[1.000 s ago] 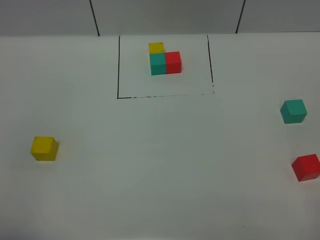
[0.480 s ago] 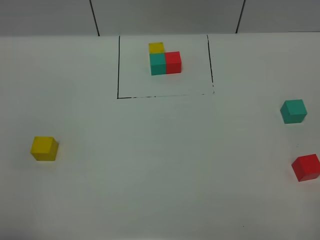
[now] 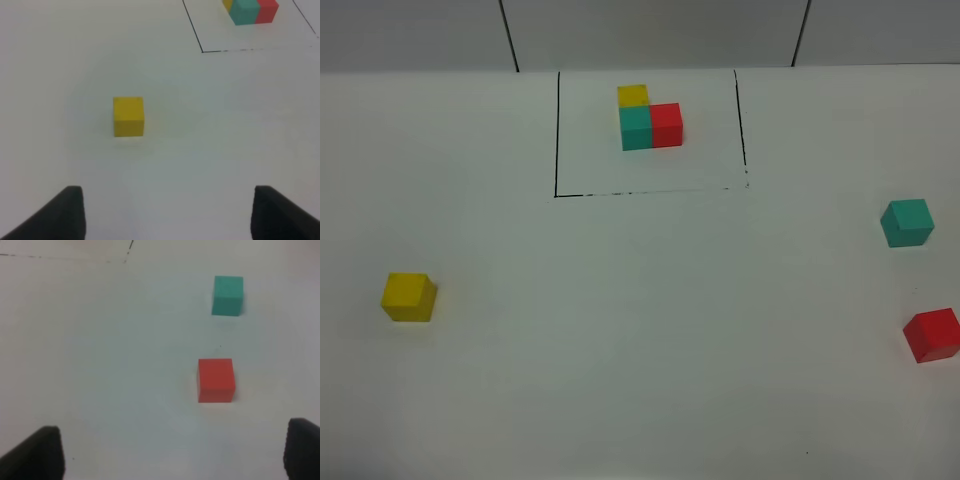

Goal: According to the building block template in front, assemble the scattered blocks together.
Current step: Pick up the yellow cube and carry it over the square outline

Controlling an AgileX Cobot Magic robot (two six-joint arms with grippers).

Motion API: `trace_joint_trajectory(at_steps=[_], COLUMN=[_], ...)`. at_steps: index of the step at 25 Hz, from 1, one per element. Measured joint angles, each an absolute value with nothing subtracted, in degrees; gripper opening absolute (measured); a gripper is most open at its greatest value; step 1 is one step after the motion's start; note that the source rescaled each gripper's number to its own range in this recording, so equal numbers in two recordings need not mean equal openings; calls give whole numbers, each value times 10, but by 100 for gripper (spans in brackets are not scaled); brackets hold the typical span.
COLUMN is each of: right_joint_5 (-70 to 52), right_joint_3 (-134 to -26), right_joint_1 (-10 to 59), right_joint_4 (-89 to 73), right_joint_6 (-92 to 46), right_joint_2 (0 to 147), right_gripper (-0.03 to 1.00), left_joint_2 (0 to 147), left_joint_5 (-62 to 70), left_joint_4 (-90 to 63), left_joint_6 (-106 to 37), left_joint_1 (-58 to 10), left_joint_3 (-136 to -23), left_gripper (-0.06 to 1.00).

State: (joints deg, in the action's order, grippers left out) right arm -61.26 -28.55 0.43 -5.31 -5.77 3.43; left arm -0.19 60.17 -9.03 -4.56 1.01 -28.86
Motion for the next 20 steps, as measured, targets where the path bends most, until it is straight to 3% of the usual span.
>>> trace_joint_trajectory(at_steps=[6,9,14,20], right_joint_5=[-613,-613,-613,-613], right_joint_3=[-286,-286,-286,-286], right_joint_1=[4,4,4,4], right_joint_4=[-53,-53,-53,-53], right_joint_6=[-58,-58,-58,-58], right_joint_2=[34,34,34,34], right_gripper=[99,99,99,99], left_joint_2=[7,46,199,425], left_joint_5=[597,571,562,567], left_joint_4=[-89,-76,-61,-98], left_joint_6=[-46,-46,-43,-22], left_joint_1=[10,10,10,10], left_joint_3=[-292,-317,-392,-471], left_gripper=[63,69,91,94])
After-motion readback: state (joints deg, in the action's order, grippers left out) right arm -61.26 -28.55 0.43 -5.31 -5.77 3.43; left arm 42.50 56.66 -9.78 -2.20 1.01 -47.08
